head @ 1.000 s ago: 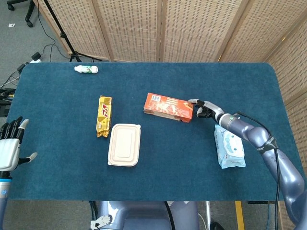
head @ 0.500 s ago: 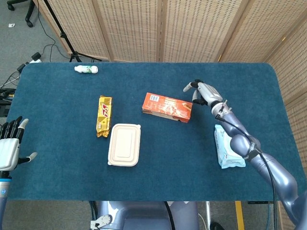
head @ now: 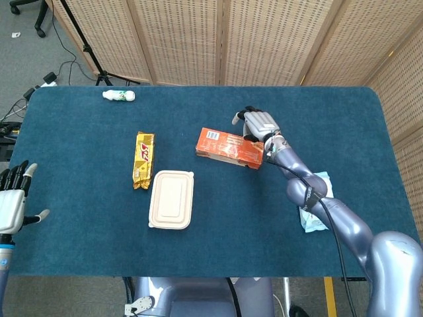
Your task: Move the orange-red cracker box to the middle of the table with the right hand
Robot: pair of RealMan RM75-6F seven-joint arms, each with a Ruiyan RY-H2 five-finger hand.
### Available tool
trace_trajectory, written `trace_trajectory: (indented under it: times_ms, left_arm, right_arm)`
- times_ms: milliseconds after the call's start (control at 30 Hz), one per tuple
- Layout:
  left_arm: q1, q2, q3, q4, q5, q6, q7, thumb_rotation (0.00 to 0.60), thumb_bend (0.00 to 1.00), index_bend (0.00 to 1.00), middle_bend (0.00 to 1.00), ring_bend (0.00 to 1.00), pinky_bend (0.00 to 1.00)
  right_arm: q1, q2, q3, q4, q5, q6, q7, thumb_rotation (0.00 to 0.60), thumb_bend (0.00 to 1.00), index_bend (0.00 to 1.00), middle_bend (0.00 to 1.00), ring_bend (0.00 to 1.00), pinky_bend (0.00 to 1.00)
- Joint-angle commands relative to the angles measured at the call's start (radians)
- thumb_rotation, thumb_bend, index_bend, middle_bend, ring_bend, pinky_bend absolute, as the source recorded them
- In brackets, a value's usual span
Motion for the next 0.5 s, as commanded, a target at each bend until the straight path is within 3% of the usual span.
trace_trajectory:
  times_ms: [33,167,500]
  left_arm:
    - [-0.002,-0.001,-0.004,0.005,-0.008,-0.005,-0.001,0.6,0.0,0.0,0.0,0.0,0.0]
    - [-0.009,-0.005,-0.008,0.012,-0.024,-0.021,0.004,0.6,0.0,0.0,0.0,0.0,0.0]
    - [-0.016,-0.012,-0.012,0.018,-0.042,-0.033,0.017,0.6,0.0,0.0,0.0,0.0,0.0]
  right_arm:
    - [0.082,-0.064,-0.068,0.099,0.06,-0.05,0.037,0.6,1.0,0.26,0.19,0.09,0.12]
    - [0.115,-0.101,-0.102,0.147,0.076,-0.058,0.061,0.6,1.0,0.19,0.17,0.1,0.12]
    - [0.145,-0.141,-0.163,0.208,0.087,-0.12,0.131,0.6,1.0,0.19,0.24,0.19,0.16]
